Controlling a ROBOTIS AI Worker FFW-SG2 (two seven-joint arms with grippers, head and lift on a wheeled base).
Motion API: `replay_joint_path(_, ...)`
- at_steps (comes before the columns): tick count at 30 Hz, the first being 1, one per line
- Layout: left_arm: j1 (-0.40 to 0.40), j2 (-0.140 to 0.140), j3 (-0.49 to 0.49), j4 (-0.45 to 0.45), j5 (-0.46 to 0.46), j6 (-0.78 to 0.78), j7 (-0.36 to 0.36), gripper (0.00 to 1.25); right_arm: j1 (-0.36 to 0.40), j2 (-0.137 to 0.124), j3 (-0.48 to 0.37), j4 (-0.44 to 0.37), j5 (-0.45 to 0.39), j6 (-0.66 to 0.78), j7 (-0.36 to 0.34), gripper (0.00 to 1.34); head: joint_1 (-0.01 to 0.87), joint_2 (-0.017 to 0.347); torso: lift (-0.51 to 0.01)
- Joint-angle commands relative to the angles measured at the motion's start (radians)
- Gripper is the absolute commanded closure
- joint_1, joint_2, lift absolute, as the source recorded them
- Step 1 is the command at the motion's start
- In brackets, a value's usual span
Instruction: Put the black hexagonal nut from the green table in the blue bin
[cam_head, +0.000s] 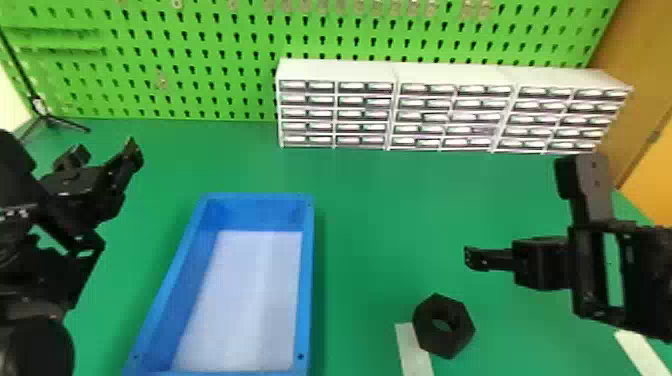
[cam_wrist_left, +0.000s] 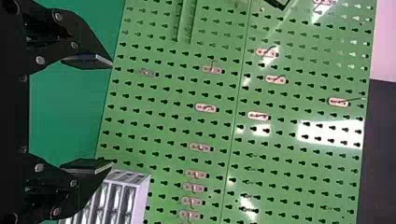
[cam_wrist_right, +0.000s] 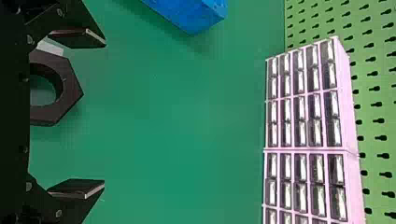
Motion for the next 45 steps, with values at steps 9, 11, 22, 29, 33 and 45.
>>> replay_joint_path(9,-0.001,0.0,-0.004,0.0,0.0,0.005,0.0,0.49,-0.033,-0.013,0.01,0.02,0.002,0.006,-0.001,0.23,0.692,0.008,-0.097)
replay_joint_path(11,-0.003,0.0,-0.006,0.0,0.0,0.009,0.0,0.49,-0.043,-0.014,0.014,0.027,0.006,0.006,-0.001,0.23,0.692,0.008,-0.097)
replay_joint_path(22,-0.01,0.0,-0.015,0.002,-0.006,0.015,0.0,0.49,-0.059,-0.014,0.054,0.098,0.041,0.006,-0.001,0.23,0.692,0.008,-0.097)
replay_joint_path(29,-0.01,0.0,-0.016,0.002,-0.006,0.018,0.0,0.49,-0.054,-0.018,0.076,0.138,0.04,0.006,0.0,0.23,0.692,0.008,-0.097)
replay_joint_path(33,-0.01,0.0,-0.016,0.0,-0.006,0.021,0.0,0.49,-0.049,-0.019,0.083,0.153,0.04,0.006,-0.001,0.23,0.692,0.008,-0.097)
replay_joint_path(45,-0.012,0.0,-0.022,0.002,-0.009,0.028,0.0,0.49,-0.049,-0.027,0.097,0.21,0.026,0.006,-0.001,0.23,0.692,0.008,-0.097)
